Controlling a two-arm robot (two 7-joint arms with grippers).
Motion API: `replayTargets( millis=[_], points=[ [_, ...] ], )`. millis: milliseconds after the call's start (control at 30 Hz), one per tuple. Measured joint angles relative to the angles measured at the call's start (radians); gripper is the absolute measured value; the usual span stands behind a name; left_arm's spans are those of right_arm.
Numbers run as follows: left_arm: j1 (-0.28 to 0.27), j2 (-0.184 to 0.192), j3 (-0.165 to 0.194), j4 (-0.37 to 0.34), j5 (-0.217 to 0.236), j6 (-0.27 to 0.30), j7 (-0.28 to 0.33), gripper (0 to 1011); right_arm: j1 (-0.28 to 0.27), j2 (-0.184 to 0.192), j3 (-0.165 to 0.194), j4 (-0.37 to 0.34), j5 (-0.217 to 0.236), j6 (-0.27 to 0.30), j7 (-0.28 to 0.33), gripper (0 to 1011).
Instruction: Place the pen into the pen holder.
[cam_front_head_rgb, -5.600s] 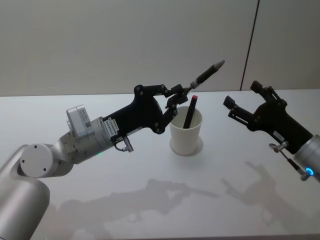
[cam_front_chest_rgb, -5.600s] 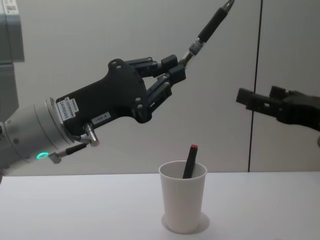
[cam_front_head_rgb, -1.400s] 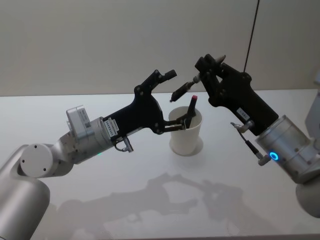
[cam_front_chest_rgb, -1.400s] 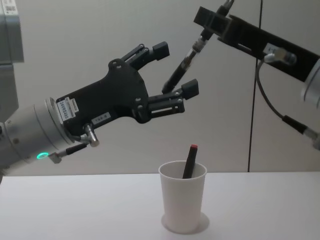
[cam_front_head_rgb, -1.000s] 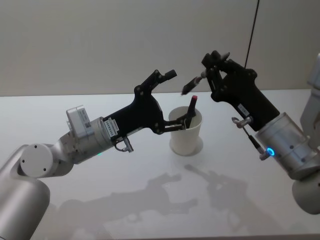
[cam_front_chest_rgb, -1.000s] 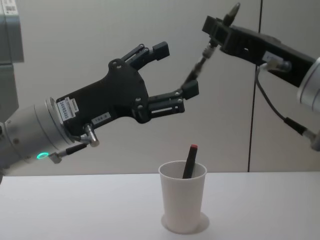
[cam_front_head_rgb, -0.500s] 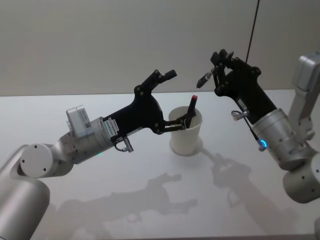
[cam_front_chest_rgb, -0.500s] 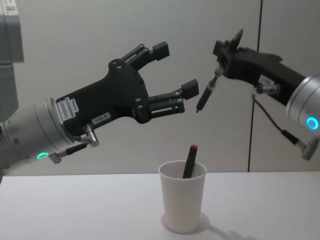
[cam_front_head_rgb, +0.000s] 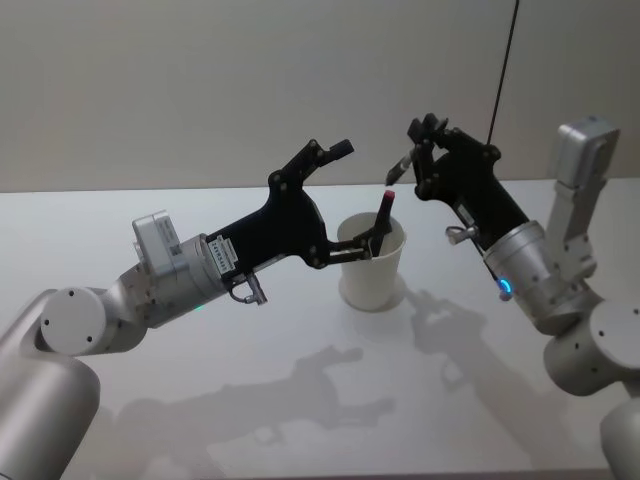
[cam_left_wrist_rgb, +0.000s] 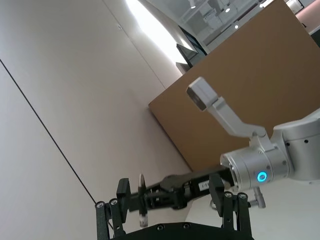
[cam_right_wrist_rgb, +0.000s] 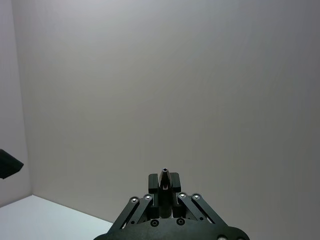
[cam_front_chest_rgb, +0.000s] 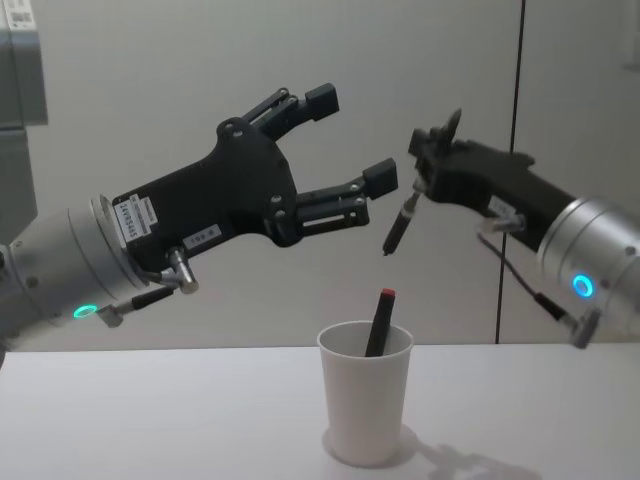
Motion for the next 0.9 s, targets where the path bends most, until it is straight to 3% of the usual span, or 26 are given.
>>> replayTargets(
  millis=[333,700,900],
  points=[
    [0.000,0.000,0.000,0.000,0.000,0.000,0.000,1000,0.062,-0.027,-0.013,0.135,-0.007,-0.015,0.024,116],
    [0.000,0.000,0.000,0.000,0.000,0.000,0.000,1000,0.118,-0.053,-0.032,0.261,-0.057,-0.025,0.004,116],
    [0.000,0.000,0.000,0.000,0.000,0.000,0.000,1000,0.143,-0.065,-0.040,0.318,-0.078,-0.030,-0.010,254]
  ],
)
